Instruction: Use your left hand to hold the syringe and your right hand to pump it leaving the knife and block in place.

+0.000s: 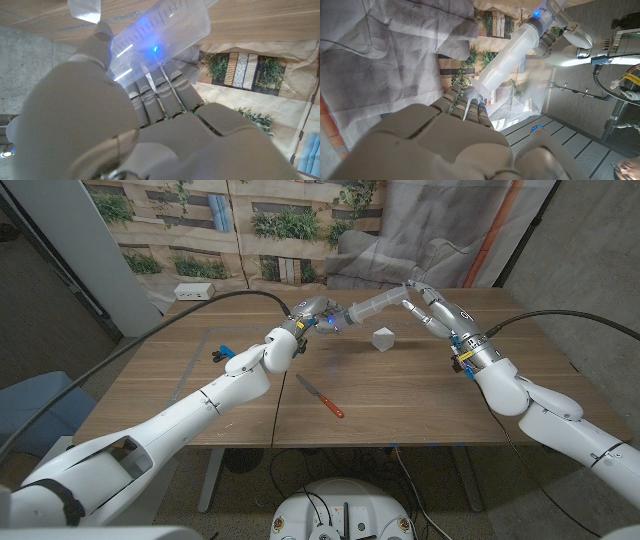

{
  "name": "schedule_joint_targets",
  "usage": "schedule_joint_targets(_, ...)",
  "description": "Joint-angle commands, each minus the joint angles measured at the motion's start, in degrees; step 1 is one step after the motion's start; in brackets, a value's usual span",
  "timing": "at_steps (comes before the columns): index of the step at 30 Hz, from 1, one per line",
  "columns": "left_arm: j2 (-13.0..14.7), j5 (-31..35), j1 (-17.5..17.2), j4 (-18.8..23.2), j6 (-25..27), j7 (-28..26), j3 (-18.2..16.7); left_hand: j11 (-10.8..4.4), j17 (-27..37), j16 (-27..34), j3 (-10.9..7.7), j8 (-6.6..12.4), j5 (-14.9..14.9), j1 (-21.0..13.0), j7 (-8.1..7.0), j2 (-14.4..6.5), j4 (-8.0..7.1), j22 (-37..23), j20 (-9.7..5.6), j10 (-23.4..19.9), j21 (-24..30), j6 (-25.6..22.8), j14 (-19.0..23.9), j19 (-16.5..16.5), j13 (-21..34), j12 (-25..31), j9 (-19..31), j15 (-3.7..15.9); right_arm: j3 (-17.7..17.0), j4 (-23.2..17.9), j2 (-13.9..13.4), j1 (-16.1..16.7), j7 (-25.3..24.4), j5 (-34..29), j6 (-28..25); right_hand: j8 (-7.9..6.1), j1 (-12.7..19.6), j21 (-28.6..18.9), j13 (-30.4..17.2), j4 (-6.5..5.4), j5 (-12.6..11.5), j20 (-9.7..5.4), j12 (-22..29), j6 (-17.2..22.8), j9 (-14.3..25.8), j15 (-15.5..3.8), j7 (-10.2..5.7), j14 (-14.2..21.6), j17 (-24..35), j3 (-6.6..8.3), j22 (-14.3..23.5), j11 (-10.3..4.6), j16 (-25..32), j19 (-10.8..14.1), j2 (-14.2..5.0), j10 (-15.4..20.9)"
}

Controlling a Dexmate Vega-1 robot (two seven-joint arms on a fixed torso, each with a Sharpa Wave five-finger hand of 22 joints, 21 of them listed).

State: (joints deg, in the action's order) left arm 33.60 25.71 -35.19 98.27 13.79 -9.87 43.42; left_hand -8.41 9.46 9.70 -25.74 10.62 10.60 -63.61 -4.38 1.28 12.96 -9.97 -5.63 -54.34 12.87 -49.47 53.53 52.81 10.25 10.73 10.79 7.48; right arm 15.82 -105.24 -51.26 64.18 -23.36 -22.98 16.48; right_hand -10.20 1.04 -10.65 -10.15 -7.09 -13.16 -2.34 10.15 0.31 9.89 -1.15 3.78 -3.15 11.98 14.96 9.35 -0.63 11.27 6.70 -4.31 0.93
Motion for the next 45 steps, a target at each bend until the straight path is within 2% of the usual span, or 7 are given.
schedule_joint_targets(1,-0.1,-0.3,0.2,-0.8,-0.7,-0.1,0.1,-2.41,0.3,0.3,-3.50,0.30,0.2,2.0,0.51,-6.5,-2.86,-0.2,-5.21,-2.7,0.1,-6.9,0.3,1.4,0.3,0.3,0.2,6.02,0.6,-0.2,-0.1,-0.3,1.0,0.1,0.6,-0.32,0.9,-0.1,0.0,0.20,-0.2,-2.48,0.4,-0.2,0.1,-0.35,-0.27,0.1,0.0,0.33,0.1,-0.50,0.4,0.5,-2.32,0.3)
schedule_joint_targets(11,-0.8,-0.6,1.0,-2.3,-1.7,-0.1,0.5,-2.23,0.3,0.3,-3.68,0.29,0.2,2.1,0.50,-6.5,-2.85,-0.2,-5.26,-2.5,0.0,-6.9,0.3,1.3,0.3,0.2,0.2,6.04,0.4,-0.8,-0.2,-0.1,1.3,-0.4,-0.2,-0.46,1.4,-0.1,0.0,0.55,-0.3,-2.61,0.5,0.1,0.1,-0.60,-0.75,0.2,-0.2,0.80,0.1,-0.60,0.4,0.6,-2.60,0.5)
schedule_joint_targets(45,-2.4,-1.1,2.7,-5.8,-4.6,-0.3,1.6,-2.50,0.3,0.3,-4.16,0.31,0.2,2.4,0.28,-6.4,-2.83,-0.2,-5.25,-2.7,-0.2,-6.9,0.3,1.2,0.3,0.3,0.3,6.06,2.4,0.1,-0.5,-2.8,4.5,-0.4,2.3,-0.53,2.1,-0.3,-0.1,1.39,-0.1,-2.53,0.9,0.4,0.1,-1.16,-1.75,1.5,-0.4,1.70,0.1,-0.79,0.7,1.8,-2.46,2.2)
